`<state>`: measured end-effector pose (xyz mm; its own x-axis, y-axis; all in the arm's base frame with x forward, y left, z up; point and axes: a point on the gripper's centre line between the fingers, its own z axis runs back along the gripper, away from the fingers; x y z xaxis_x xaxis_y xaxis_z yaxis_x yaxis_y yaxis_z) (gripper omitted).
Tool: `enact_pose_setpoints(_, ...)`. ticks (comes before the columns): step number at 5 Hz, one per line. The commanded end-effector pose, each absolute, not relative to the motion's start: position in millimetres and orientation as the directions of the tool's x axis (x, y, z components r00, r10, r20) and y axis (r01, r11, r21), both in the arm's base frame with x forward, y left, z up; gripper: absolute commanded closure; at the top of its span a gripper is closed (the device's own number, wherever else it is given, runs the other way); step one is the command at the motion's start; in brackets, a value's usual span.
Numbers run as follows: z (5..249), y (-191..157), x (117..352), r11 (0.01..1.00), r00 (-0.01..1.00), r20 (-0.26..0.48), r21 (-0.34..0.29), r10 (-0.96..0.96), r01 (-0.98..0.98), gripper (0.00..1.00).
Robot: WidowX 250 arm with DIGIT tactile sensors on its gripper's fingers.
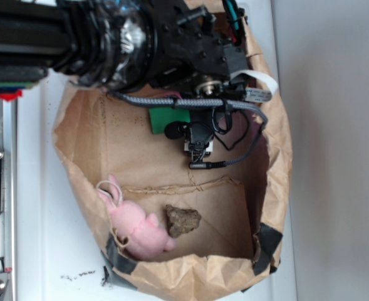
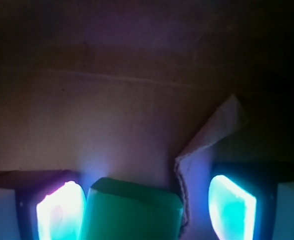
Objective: Grab the green block.
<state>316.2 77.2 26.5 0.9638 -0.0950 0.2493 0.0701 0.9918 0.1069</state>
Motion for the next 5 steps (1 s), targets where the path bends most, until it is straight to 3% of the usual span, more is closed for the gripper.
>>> enact_pose_setpoints(1,26.3,61.2,314.1,0.988,0.966,0.233,0.125,-0.115,0.087,0.01)
enact_pose_setpoints(2,28.0,61.1,314.3,0.991,0.968,0.229,0.112,-0.102,0.078,1.0)
enact_pose_setpoints(5,43.1,67.3,332.2,0.995,0.966,0.251,0.09,-0.054,0.033,1.0)
